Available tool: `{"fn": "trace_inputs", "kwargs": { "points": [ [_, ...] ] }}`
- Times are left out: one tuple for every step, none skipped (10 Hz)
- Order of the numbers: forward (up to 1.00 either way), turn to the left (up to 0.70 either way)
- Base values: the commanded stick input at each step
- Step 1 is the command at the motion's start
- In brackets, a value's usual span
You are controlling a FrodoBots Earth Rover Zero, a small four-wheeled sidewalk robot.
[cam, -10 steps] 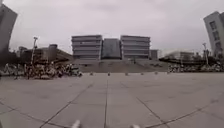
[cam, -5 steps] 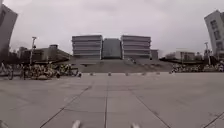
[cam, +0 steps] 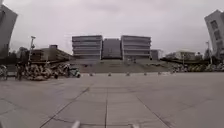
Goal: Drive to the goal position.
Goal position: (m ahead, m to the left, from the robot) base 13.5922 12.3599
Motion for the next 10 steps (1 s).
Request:
{"fn": "trace_inputs", "kwargs": {
  "points": [
    [0.70, 0.00],
    [0.70, 0.00],
    [0.70, 0.00],
    [0.70, 0.00],
    [0.70, 0.00],
    [0.70, 0.00],
    [0.70, 0.00],
    [0.70, 0.00],
    [0.70, 0.00],
    [0.70, 0.00]
  ]
}}
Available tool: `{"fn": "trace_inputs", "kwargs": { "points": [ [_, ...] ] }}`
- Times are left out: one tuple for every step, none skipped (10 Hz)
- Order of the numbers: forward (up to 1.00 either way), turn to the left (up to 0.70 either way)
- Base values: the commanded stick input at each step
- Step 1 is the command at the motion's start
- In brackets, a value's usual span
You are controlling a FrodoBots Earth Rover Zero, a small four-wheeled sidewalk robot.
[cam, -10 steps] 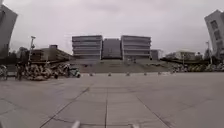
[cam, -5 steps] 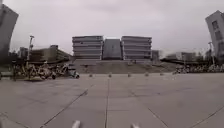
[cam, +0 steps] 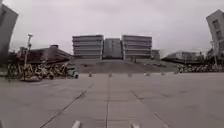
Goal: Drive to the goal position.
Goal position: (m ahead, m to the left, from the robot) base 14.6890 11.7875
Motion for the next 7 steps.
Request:
{"fn": "trace_inputs", "kwargs": {
  "points": [
    [0.70, 0.00],
    [0.70, 0.00],
    [0.70, 0.00],
    [0.70, 0.00],
    [0.70, 0.00],
    [0.70, 0.00],
    [0.70, 0.00]
  ]
}}
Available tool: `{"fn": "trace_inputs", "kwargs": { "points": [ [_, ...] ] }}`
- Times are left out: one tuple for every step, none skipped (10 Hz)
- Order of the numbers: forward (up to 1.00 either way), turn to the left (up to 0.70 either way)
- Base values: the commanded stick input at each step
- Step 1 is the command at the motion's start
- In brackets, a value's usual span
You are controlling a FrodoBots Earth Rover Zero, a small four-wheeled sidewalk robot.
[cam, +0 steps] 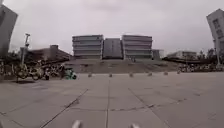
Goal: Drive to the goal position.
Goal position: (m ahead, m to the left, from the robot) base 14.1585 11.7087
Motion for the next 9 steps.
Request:
{"fn": "trace_inputs", "kwargs": {
  "points": [
    [0.70, 0.00],
    [0.70, 0.00],
    [0.70, 0.00],
    [0.70, 0.00],
    [0.70, 0.00],
    [0.70, 0.00],
    [0.70, 0.00],
    [0.70, 0.00],
    [0.70, 0.00]
  ]
}}
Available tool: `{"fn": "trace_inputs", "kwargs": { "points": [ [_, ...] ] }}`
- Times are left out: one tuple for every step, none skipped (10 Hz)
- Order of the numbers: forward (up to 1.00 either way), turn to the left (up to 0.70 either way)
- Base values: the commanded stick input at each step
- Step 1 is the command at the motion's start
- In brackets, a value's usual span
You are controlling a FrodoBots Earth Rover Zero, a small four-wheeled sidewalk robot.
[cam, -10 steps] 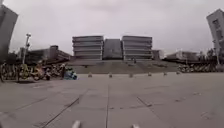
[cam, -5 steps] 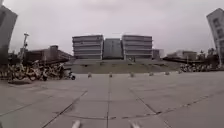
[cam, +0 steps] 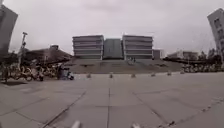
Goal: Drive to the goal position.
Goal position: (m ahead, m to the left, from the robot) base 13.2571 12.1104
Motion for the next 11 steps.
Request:
{"fn": "trace_inputs", "kwargs": {
  "points": [
    [0.70, 0.00],
    [0.70, 0.00],
    [0.70, 0.00],
    [0.70, 0.00],
    [0.70, 0.00],
    [0.70, 0.00],
    [0.70, 0.00],
    [0.70, 0.00],
    [0.70, 0.00],
    [0.70, 0.00],
    [0.70, 0.00]
  ]
}}
